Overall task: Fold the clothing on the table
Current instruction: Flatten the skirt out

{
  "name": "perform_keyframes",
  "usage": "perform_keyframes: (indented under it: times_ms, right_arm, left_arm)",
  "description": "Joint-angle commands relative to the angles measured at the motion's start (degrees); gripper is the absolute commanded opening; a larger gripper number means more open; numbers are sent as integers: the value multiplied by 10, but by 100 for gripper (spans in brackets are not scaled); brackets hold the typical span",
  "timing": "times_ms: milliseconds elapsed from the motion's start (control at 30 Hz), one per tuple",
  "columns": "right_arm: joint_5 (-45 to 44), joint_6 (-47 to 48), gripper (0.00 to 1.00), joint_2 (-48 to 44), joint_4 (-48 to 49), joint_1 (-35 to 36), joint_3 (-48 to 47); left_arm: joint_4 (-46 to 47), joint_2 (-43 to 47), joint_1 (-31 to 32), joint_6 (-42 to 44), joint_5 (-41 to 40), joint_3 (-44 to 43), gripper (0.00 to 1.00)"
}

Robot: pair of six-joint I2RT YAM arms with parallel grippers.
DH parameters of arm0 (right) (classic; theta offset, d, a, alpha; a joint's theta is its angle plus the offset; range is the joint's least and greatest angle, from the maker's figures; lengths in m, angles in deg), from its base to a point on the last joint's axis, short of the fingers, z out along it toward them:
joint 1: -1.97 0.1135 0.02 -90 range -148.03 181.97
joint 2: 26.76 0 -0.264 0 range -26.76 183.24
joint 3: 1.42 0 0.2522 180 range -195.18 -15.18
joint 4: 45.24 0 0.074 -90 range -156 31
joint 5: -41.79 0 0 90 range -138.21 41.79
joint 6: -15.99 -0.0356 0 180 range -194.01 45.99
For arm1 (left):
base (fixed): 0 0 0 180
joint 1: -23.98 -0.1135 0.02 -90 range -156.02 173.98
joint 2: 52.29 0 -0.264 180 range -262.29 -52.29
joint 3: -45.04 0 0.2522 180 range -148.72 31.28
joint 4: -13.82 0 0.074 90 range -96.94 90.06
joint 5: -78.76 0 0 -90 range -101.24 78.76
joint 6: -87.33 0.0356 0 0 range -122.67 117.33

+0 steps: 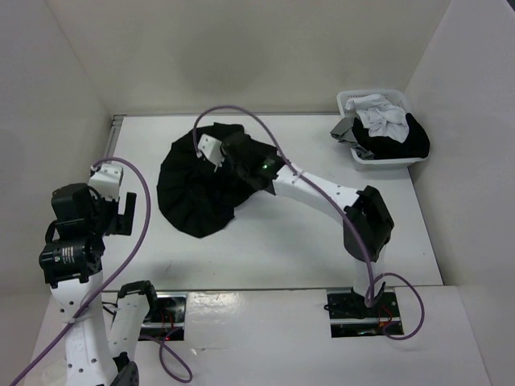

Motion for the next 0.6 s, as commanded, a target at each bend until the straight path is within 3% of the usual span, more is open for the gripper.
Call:
perform_keyframes:
  times_ms: [0, 200, 333, 433, 567]
  right_arm:
    - [175, -64, 0, -34, -159, -4, -123]
    - [340, -102, 0, 26, -277, -9, -254]
    - [428, -102, 0, 113, -349, -4, -375]
    - [470, -109, 0, 155, -394, -4, -457]
    - [462, -116, 0, 161, -394, -4, -501]
  left_arm:
    - [4, 0, -3, 11, 37, 6, 100]
    - [4, -11, -3, 22, 87, -5, 100]
    - [4, -24, -3, 27, 92, -17, 100]
    - [4, -24, -3, 27, 92, -24, 100]
    - [4, -19, -3, 18, 103, -29, 100]
